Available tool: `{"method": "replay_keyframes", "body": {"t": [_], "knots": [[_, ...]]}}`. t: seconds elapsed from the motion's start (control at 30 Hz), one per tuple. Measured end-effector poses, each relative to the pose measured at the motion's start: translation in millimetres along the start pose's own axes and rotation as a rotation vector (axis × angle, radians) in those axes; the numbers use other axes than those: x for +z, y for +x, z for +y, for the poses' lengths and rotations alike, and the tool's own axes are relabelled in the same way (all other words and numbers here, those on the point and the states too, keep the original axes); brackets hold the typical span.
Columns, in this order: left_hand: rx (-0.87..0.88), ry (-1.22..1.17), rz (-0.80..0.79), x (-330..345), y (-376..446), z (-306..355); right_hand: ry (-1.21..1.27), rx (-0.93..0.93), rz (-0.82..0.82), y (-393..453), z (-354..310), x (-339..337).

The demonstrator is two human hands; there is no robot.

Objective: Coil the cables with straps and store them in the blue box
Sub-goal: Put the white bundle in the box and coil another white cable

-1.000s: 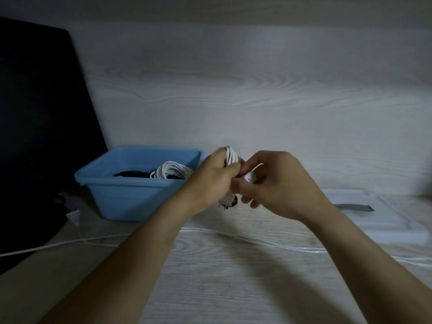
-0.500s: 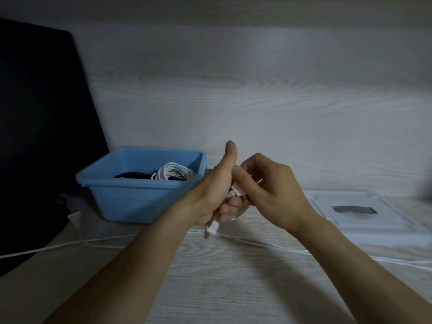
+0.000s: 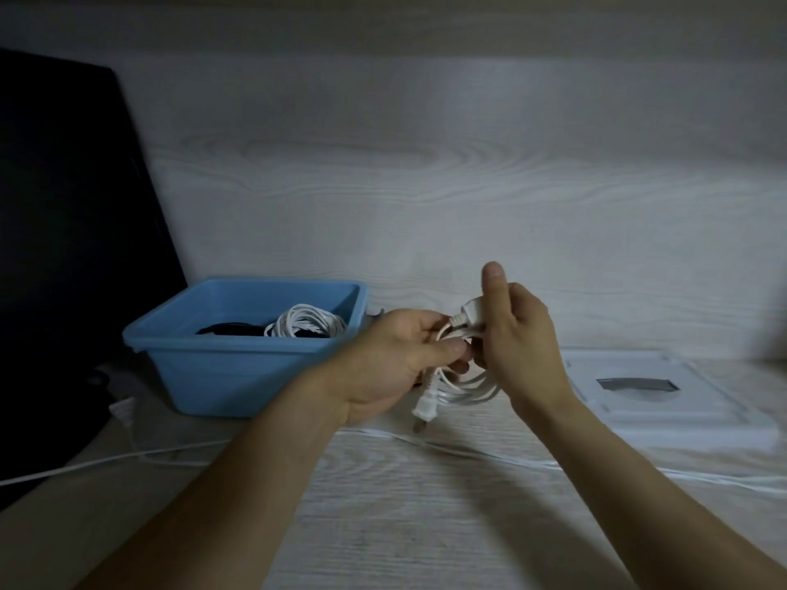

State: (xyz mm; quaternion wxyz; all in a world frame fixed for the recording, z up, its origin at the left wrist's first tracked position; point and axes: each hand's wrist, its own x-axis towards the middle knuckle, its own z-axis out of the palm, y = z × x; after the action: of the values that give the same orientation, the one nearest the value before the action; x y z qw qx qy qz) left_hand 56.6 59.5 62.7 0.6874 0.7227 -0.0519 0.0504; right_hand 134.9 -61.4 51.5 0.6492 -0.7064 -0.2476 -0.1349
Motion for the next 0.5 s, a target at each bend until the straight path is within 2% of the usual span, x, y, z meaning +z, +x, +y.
{"method": "replay_keyframes", "body": {"t": [0.13, 0.2, 0.33, 0.5], "knots": [[-0.025, 0.220, 0.036, 4, 2, -7, 0.230, 0.162, 0.056, 3, 1, -1], [-0.067, 0.244, 0.017, 4, 0, -6, 0.319, 0.243, 0.031, 4, 5, -2], [-0.064, -0.060, 0.097, 3, 1, -4, 0.298, 0.264, -0.114, 4, 10, 1], [-0.104, -0.418, 0.076, -4, 1, -1, 0.201, 0.098, -0.182, 9, 4, -5]]}}
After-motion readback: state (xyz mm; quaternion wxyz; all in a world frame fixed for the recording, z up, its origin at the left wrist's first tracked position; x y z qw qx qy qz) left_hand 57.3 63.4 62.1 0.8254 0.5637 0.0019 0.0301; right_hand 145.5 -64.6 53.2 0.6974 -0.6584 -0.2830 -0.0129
